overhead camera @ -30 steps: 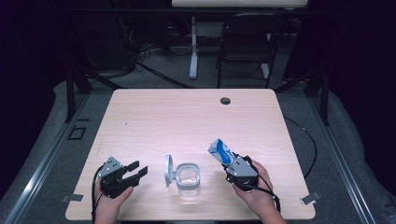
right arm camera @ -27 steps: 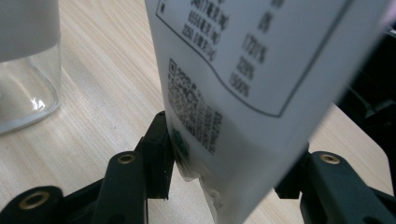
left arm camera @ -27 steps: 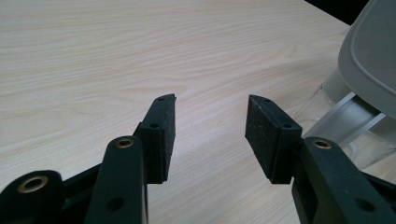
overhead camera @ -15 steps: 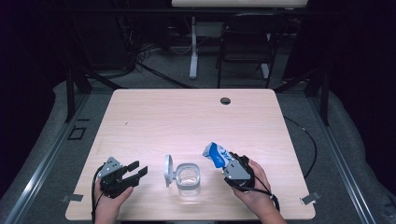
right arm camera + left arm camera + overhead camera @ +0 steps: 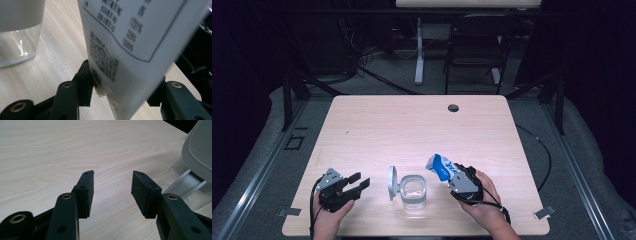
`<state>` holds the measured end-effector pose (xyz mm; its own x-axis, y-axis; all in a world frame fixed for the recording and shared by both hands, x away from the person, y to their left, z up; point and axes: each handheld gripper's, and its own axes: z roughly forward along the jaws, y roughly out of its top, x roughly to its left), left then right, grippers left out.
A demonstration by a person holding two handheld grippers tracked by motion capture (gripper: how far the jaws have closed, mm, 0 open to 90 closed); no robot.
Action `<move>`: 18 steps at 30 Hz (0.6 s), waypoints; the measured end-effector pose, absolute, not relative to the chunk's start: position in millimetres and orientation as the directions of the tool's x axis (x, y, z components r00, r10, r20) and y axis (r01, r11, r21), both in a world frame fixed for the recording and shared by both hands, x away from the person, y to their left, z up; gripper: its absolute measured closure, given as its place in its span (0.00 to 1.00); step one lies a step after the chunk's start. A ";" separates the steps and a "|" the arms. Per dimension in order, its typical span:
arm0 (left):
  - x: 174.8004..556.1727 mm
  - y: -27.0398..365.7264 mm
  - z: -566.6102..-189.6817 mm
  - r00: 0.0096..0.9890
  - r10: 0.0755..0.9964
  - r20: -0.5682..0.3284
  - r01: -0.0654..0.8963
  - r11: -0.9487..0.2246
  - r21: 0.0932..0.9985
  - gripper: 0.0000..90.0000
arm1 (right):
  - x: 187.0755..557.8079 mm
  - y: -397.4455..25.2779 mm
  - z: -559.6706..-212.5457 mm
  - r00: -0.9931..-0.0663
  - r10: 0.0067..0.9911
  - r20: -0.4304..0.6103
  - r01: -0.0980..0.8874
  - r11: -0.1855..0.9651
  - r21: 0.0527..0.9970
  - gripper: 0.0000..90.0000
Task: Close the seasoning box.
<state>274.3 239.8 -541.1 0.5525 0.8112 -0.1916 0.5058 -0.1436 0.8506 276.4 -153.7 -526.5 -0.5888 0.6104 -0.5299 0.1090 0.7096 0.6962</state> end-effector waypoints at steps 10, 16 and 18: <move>274.3 240.2 -541.1 0.551 0.812 -0.191 0.508 -0.146 0.849 0.59 | 275.8 -152.5 -521.1 -0.613 0.548 -0.569 0.082 0.761 0.644 0.56; 274.8 239.9 -541.9 0.552 0.812 -0.191 0.511 -0.148 0.847 0.59 | 275.0 -150.6 -518.5 -0.638 0.506 -0.580 0.070 0.788 0.612 0.56; 274.8 240.2 -542.0 0.553 0.811 -0.191 0.512 -0.150 0.846 0.59 | 274.5 -149.0 -518.4 -0.647 0.482 -0.591 0.061 0.805 0.591 0.56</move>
